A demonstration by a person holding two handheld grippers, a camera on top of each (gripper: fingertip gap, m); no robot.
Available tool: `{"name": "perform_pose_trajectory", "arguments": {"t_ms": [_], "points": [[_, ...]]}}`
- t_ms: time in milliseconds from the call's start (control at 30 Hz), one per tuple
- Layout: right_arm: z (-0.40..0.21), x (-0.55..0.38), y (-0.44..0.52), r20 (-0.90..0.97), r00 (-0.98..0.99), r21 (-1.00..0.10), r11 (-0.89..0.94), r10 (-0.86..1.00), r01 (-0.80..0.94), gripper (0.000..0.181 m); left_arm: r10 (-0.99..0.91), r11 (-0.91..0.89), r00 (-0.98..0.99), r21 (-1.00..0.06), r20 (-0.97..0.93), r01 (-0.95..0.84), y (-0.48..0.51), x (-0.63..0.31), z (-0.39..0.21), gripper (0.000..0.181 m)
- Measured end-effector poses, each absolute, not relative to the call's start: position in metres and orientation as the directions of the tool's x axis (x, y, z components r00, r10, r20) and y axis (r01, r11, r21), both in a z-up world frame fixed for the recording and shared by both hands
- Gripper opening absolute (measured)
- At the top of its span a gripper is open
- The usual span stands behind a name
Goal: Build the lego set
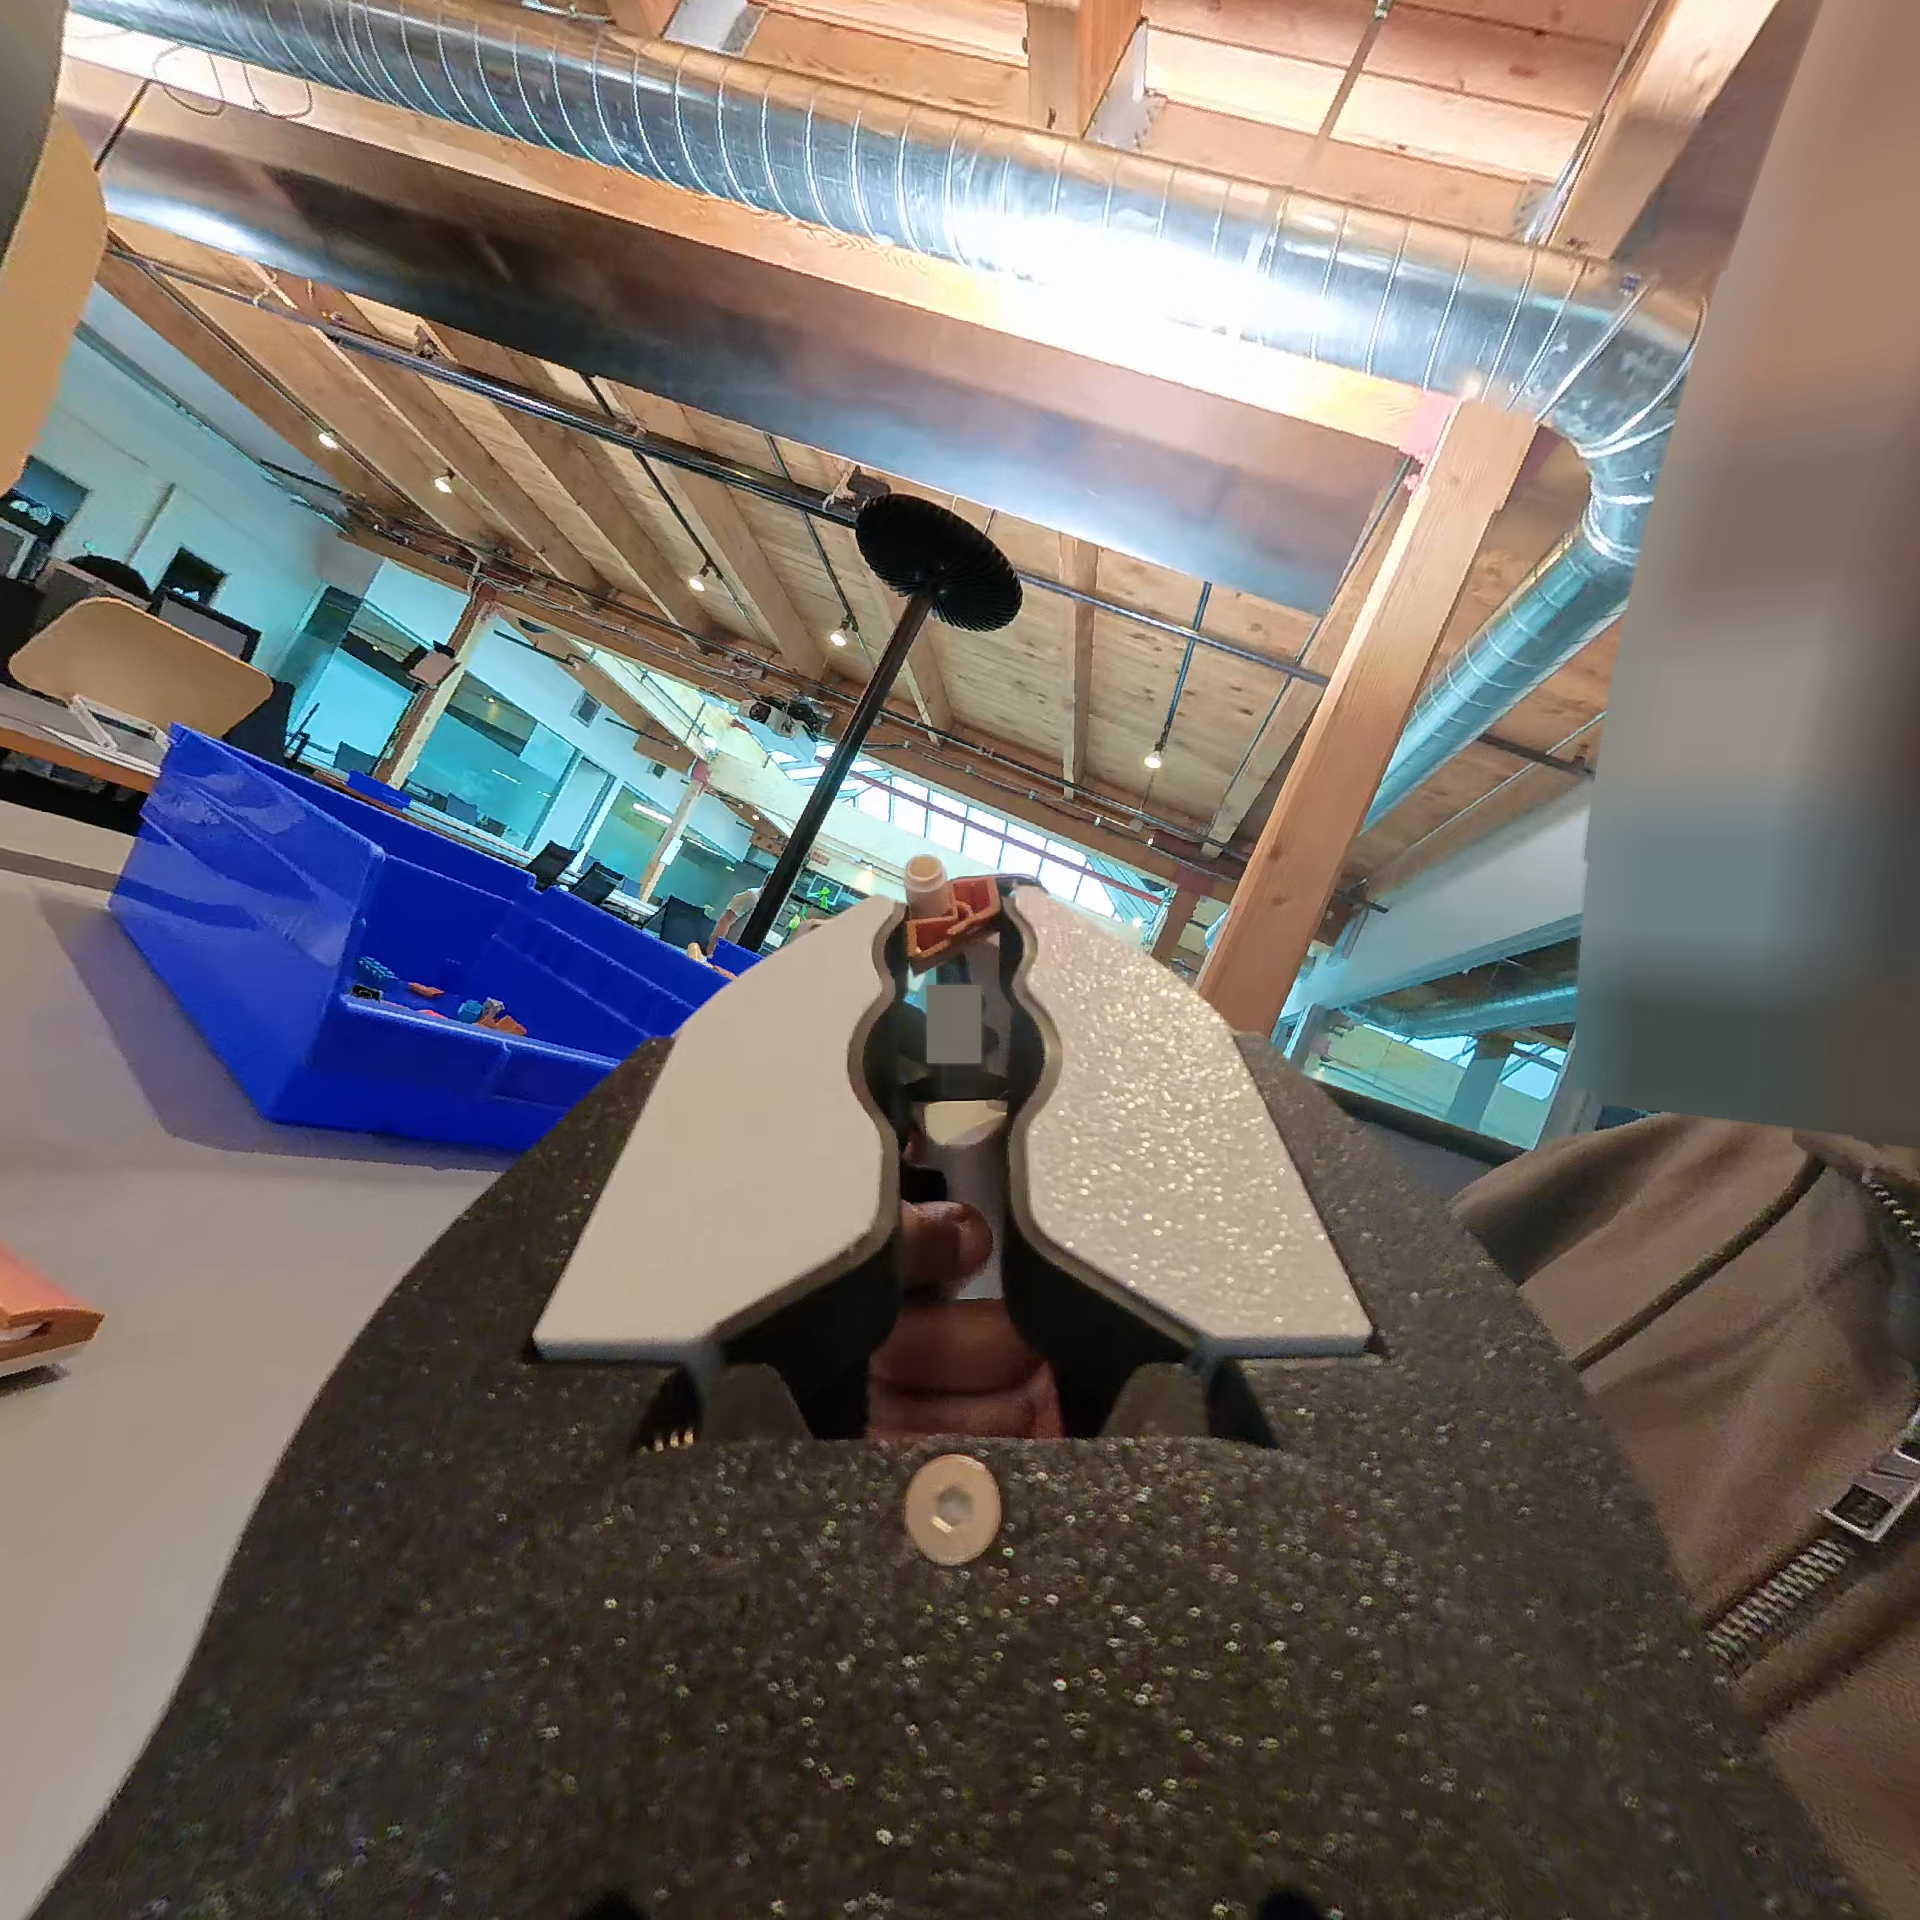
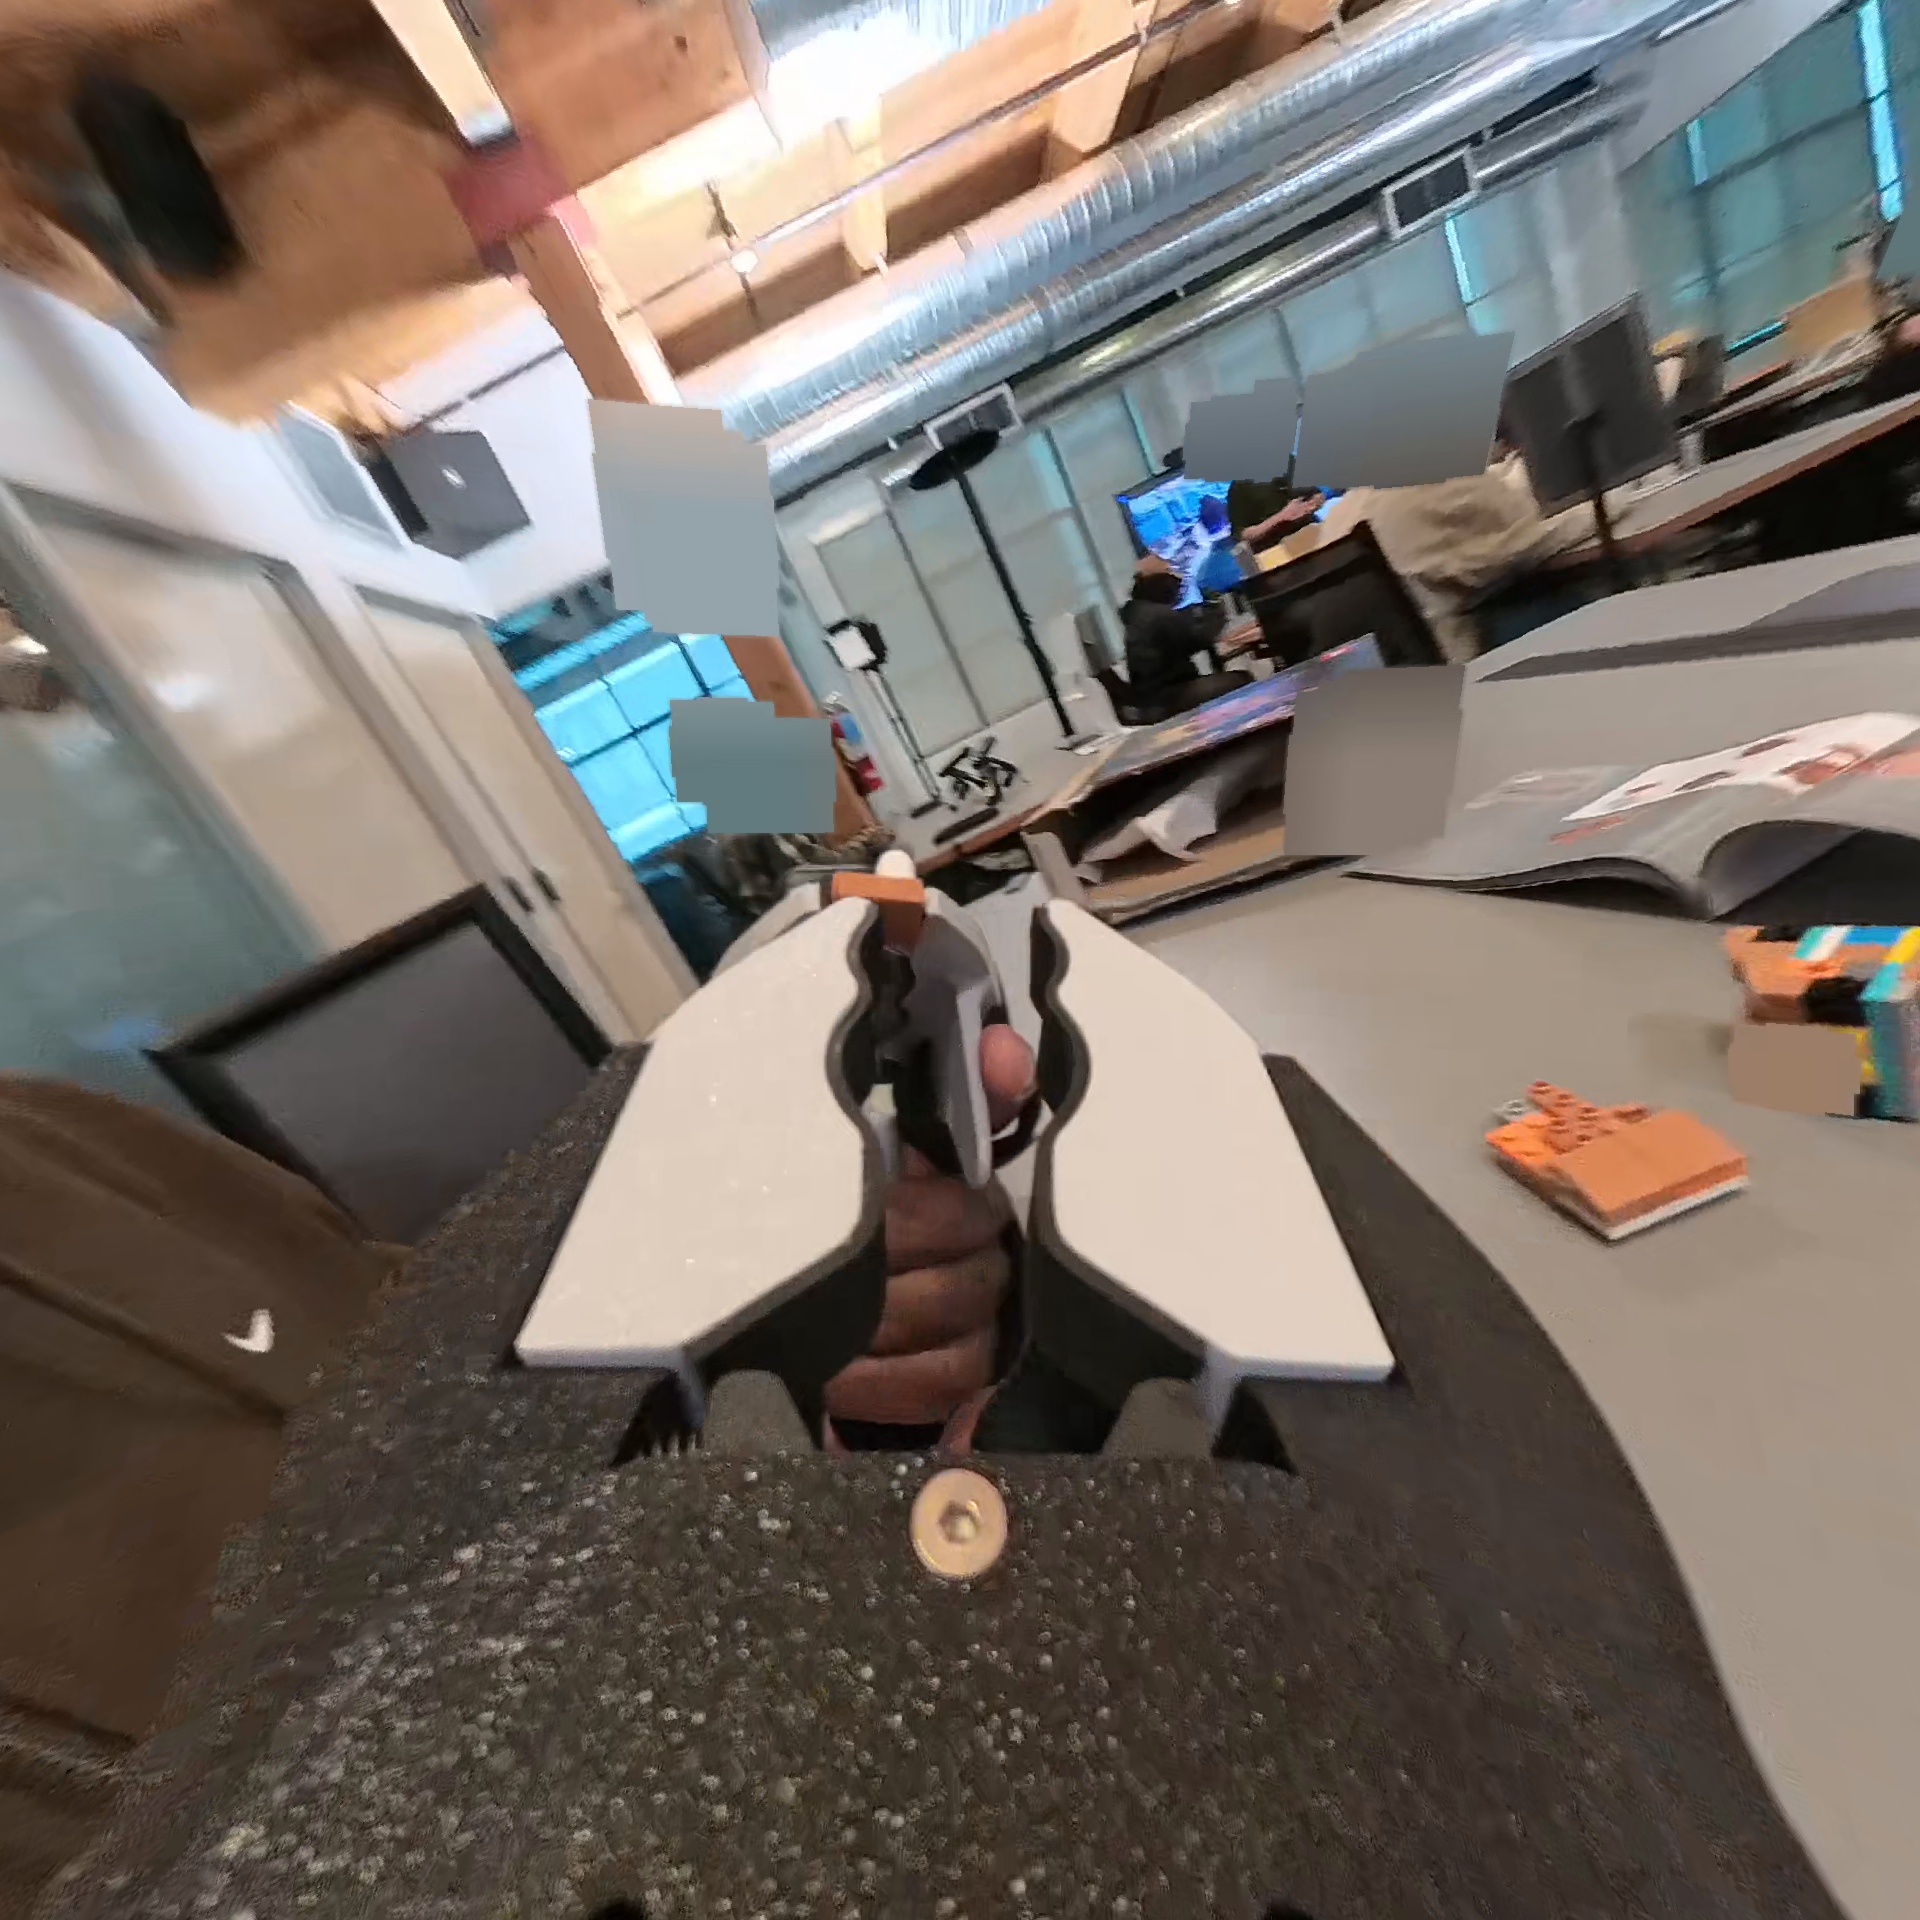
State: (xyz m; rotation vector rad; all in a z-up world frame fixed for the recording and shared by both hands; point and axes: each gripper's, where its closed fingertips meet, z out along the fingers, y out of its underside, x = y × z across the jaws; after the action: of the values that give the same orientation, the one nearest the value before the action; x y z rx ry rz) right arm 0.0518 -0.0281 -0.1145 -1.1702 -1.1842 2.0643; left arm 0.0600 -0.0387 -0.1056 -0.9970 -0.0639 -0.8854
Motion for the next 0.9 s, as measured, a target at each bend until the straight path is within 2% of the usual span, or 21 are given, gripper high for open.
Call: {"name": "perform_pose_trajectory", "arguments": {"t_ms": [433,633,900], "points": [[-0.112,0.058,-0.04,-0.496,-0.612,-0.807,-0.588,0.616,0.062,0.029,-0.614,0.233,0.682,-0.735,0.396,0.636,-0.038,0.067,-0.107,0.016],[-0.11,0.062,-0.041,-0.493,-0.629,-0.8,-0.598,0.6,0.057,0.016,-0.606,0.234,0.696,-0.75,0.384,0.618,-0.037,0.069,-0.108,0.016],[-0.11,0.069,-0.039,-0.472,-0.635,-0.805,-0.592,0.611,0.028,0.015,-0.577,0.211,0.746,-0.822,0.332,0.528,-0.034,0.078,-0.113,0.017]]}}
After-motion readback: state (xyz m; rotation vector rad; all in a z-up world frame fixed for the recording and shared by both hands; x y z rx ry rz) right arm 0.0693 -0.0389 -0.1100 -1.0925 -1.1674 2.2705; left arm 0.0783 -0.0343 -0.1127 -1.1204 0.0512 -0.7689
